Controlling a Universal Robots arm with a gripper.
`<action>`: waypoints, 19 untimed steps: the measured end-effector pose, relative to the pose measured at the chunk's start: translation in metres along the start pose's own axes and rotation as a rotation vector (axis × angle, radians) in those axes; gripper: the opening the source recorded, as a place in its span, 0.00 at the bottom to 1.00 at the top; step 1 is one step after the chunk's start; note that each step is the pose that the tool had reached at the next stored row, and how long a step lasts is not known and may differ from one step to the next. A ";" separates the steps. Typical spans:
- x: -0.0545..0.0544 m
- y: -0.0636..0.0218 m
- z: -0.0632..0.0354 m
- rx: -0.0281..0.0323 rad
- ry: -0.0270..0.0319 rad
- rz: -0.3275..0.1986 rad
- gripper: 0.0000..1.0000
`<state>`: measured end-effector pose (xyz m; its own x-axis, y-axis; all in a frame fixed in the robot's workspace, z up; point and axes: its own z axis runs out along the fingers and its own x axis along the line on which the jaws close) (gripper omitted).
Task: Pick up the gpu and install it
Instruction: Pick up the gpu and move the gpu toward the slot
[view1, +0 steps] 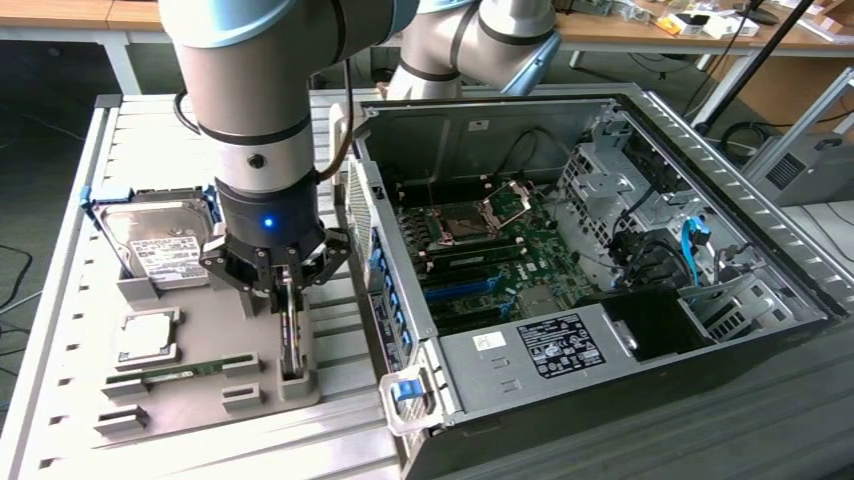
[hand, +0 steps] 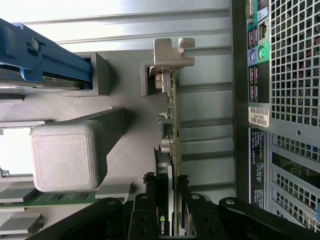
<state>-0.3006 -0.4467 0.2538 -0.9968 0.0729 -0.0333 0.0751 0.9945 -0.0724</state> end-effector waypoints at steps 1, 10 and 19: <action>0.000 0.0000 -0.0011 0.0000 0.0000 0.000 0.27; 0.000 -0.0007 -0.0093 0.0000 0.0000 0.000 0.27; 0.000 -0.0009 -0.0125 0.0001 0.0001 0.000 0.27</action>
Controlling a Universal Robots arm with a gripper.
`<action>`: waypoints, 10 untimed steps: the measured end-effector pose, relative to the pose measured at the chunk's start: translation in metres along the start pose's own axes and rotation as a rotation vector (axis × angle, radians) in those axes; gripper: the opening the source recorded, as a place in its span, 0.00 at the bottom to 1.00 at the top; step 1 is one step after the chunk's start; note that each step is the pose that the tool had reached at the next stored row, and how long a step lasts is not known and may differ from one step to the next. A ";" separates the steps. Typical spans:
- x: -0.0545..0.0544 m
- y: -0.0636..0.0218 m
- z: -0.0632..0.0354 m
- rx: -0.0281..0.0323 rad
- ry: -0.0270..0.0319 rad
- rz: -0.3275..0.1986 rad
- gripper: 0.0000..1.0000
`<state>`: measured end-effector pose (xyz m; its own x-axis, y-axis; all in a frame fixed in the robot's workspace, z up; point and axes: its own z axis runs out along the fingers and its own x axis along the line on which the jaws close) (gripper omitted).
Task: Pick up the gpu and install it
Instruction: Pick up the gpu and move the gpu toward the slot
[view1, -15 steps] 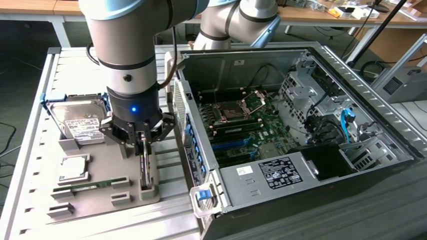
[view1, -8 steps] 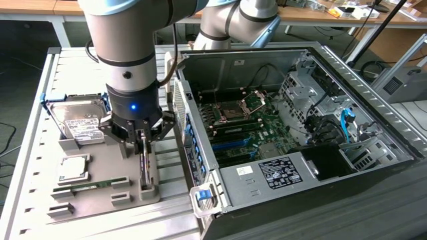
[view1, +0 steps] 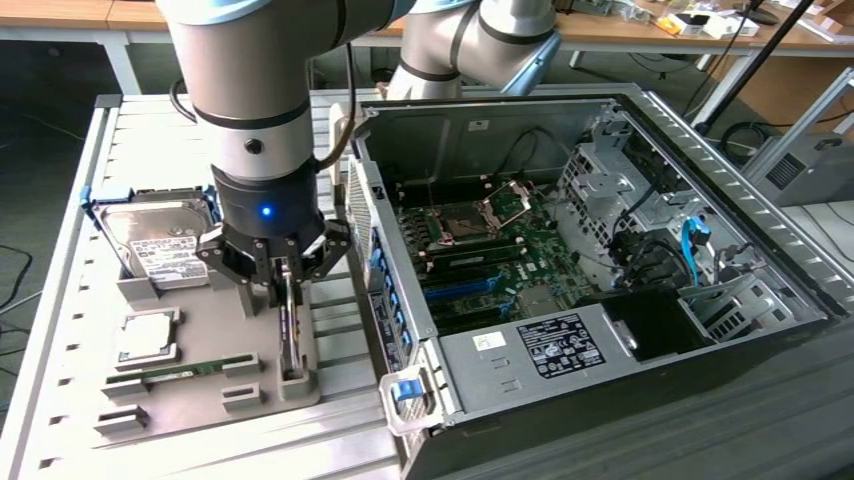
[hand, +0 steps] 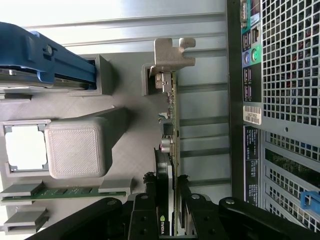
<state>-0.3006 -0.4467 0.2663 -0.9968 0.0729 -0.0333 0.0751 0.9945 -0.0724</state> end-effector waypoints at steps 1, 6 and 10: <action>0.000 0.0000 -0.0002 0.0000 -0.0001 0.000 0.27; 0.000 -0.0002 -0.0026 0.0000 -0.0001 0.000 0.27; 0.000 -0.0004 -0.0050 0.0000 0.0000 0.000 0.27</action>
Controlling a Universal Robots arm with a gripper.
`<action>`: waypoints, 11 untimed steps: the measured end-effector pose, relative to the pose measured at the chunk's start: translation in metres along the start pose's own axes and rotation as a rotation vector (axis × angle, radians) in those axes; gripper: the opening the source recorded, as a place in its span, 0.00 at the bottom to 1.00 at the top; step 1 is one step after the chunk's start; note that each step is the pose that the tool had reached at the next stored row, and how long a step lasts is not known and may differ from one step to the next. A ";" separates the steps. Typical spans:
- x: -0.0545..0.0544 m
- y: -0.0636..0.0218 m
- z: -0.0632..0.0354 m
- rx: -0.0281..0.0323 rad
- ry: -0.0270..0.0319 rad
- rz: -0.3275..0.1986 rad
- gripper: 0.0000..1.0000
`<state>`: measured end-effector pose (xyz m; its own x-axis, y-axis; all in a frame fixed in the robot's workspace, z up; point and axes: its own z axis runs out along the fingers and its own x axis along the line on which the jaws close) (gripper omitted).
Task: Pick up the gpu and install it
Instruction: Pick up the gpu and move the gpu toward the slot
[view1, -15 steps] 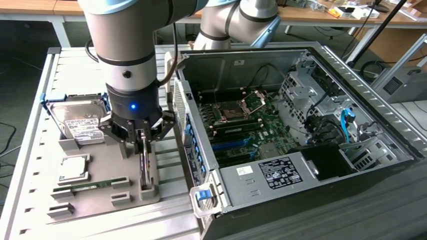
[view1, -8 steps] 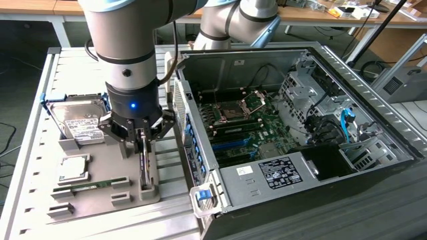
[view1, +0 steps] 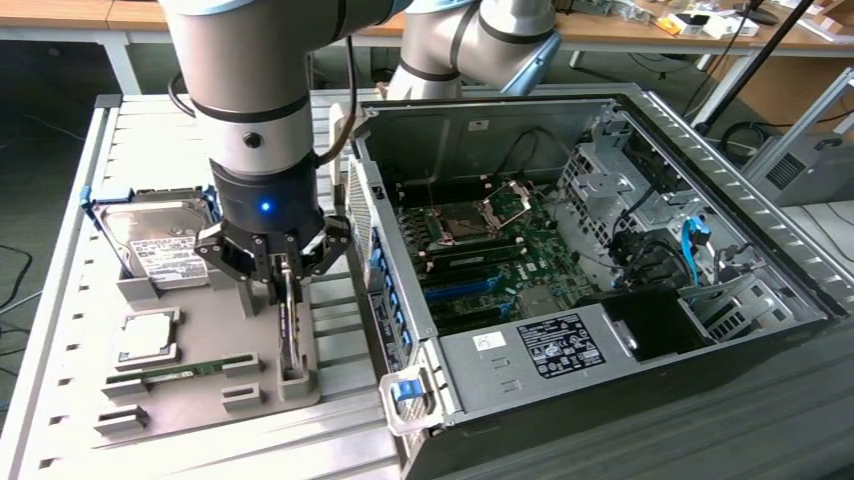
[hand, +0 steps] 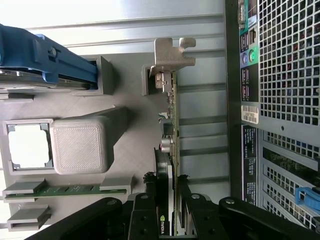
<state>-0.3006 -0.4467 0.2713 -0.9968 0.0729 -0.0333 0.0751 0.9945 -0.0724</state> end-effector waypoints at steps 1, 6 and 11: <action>0.000 0.0000 -0.0004 -0.0002 -0.0002 0.000 0.27; 0.000 -0.0002 -0.0024 -0.0001 -0.0001 0.000 0.27; 0.000 -0.0004 -0.0050 0.0000 0.0000 0.000 0.27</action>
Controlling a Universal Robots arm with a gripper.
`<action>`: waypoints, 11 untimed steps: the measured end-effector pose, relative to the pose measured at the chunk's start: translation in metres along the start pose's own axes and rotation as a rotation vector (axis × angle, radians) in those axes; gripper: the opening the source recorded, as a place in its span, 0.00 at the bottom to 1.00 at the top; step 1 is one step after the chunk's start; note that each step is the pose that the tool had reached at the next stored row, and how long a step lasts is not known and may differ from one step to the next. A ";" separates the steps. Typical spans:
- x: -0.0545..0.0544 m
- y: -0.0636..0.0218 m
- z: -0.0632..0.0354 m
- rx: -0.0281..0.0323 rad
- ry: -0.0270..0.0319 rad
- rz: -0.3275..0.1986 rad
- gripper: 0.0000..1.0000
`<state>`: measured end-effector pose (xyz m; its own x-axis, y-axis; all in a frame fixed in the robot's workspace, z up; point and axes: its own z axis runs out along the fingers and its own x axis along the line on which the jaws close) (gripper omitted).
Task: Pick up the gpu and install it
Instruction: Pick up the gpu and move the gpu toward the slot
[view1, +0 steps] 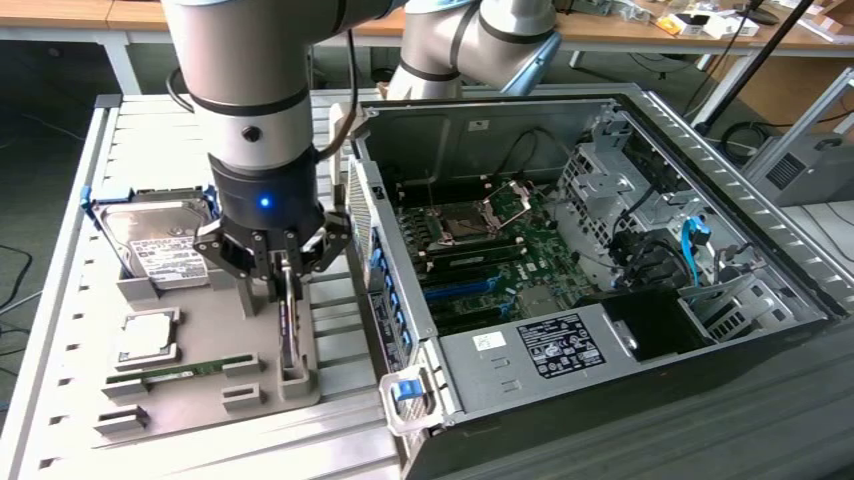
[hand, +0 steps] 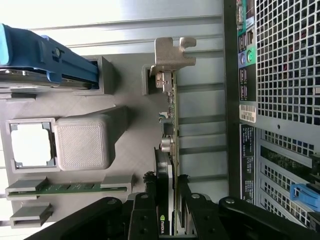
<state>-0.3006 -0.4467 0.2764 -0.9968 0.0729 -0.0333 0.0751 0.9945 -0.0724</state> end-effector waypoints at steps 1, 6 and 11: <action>0.000 0.0000 -0.0004 -0.0001 -0.0001 0.000 0.27; 0.000 -0.0003 -0.0039 -0.0001 -0.0001 0.000 0.27; 0.000 -0.0004 -0.0063 -0.0001 -0.0001 0.000 0.27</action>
<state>-0.3006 -0.4467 0.2827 -0.9968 0.0729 -0.0334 0.0751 0.9945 -0.0723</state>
